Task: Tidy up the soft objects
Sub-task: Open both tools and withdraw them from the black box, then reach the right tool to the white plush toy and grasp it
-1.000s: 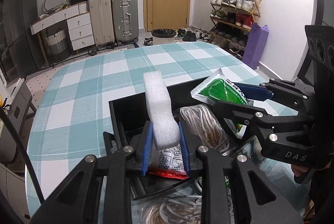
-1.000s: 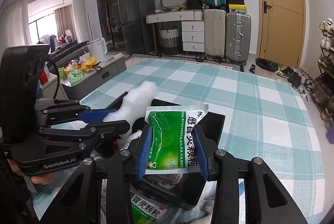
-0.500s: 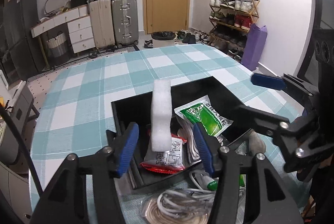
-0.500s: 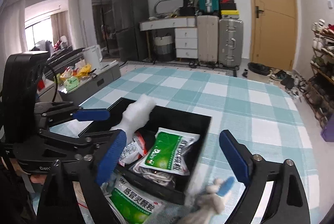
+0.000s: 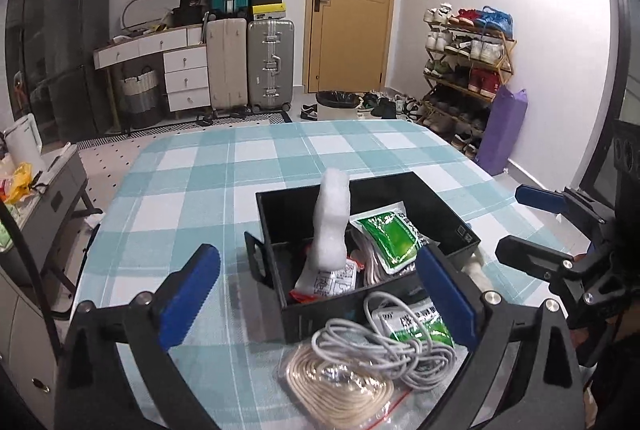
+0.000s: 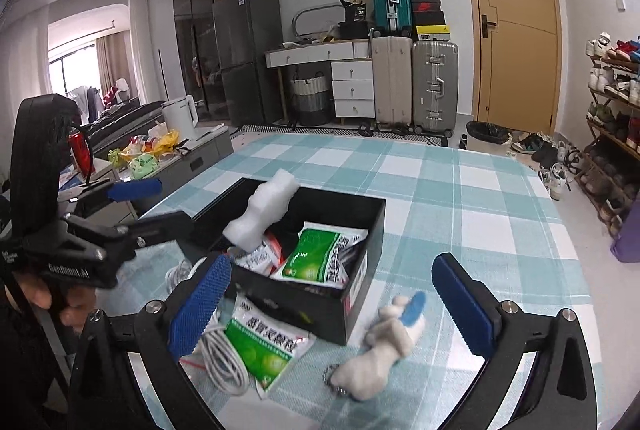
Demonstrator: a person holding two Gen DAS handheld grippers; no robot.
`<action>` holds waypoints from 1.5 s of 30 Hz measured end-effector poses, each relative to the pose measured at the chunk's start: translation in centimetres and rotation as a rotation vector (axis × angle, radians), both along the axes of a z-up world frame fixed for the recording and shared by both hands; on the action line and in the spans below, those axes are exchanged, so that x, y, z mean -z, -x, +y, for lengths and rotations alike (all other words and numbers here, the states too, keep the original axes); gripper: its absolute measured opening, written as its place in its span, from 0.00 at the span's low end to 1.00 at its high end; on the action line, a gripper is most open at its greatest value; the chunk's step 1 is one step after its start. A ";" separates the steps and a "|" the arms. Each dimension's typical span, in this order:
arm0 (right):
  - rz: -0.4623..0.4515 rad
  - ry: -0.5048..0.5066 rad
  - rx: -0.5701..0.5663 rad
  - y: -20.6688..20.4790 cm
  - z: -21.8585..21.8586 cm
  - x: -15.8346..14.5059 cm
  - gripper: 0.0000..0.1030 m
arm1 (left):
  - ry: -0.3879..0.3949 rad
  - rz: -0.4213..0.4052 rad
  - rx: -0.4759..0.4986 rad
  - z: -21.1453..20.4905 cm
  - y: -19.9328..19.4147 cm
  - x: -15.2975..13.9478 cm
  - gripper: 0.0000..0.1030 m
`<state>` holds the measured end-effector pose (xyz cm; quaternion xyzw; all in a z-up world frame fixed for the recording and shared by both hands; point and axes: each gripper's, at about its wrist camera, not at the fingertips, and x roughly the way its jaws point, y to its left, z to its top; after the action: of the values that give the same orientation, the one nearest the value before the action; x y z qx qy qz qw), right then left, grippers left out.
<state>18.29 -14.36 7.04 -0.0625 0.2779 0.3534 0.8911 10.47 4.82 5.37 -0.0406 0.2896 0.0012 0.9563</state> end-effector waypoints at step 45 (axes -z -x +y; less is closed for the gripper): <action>0.198 0.254 0.088 -2.6 -1.7 6.3 0.99 | -0.065 0.110 0.013 1.0 2.9 4.8 0.97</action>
<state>20.88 -16.05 0.78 -0.1275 0.4091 0.2806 0.8589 7.54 5.86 0.61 -0.0075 0.3420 0.0067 0.9396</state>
